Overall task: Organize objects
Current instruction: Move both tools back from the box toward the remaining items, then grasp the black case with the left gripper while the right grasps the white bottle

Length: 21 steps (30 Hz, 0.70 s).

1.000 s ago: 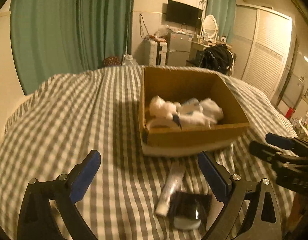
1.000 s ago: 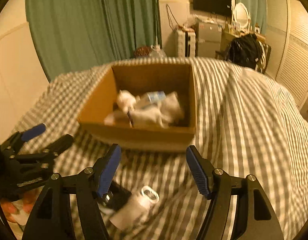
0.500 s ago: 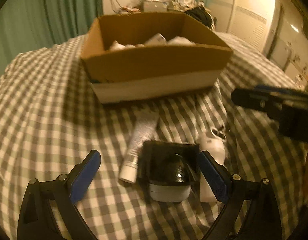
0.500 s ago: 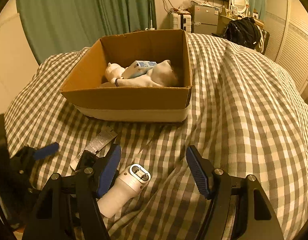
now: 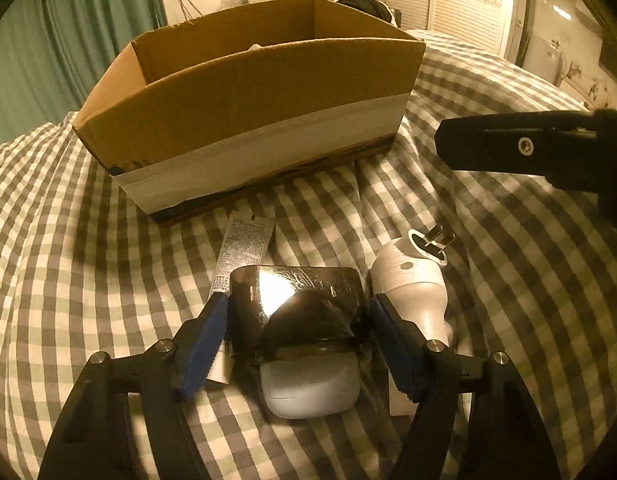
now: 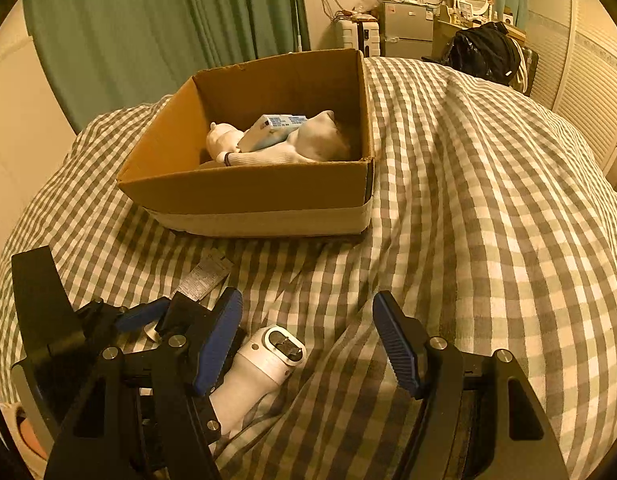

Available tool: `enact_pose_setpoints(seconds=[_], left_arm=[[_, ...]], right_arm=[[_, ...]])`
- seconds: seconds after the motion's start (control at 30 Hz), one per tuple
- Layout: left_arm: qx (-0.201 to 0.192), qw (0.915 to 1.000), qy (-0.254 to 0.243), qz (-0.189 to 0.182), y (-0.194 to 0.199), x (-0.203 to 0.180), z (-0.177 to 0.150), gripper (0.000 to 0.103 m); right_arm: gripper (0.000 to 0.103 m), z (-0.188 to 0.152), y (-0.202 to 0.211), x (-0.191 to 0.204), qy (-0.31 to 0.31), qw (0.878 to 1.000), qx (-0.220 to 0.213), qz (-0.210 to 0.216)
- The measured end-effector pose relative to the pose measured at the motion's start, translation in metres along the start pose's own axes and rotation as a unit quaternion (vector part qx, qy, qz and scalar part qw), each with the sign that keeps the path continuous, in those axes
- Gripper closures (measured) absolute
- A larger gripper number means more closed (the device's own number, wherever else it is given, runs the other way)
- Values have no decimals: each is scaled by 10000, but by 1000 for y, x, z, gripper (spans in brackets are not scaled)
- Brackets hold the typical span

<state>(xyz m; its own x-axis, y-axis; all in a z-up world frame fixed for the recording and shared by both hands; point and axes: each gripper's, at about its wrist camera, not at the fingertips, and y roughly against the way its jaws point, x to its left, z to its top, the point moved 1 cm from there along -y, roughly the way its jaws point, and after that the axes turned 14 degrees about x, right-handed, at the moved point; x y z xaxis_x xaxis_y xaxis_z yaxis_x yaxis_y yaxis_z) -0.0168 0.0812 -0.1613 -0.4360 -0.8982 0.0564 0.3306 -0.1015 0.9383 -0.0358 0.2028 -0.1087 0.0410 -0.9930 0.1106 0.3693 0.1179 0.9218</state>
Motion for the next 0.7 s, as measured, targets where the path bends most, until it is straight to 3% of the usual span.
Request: enact_pose_setpoints(seconds=[0.07,0.13,0.3,0.4,0.57,0.7], left_arm=[[-6,9999,101,-95,4,4,-1,30],[-110,9993,309,-203,12,12,-2,47],[-494,9951,756,-414,37,37,-1,55],[-341,9935,868,-652,33,45,1,55],[-196,9948,606,-799,32,37,-3,53],[65,9976,396,-559,13,24,-3,41]], right_arm=[[35,-1,0,-1,-18,10000,15,-8],[35,-1,-1,-1,-31,10000,27,-22],[35,-3,-3,-1,-35,9999,62,-83],[35,-3,-6,1,-1,9998,112,-155],[35,-3,-8,2,15,9997,150,-205],[35,-3,-8,2,13,9997,154,-201]])
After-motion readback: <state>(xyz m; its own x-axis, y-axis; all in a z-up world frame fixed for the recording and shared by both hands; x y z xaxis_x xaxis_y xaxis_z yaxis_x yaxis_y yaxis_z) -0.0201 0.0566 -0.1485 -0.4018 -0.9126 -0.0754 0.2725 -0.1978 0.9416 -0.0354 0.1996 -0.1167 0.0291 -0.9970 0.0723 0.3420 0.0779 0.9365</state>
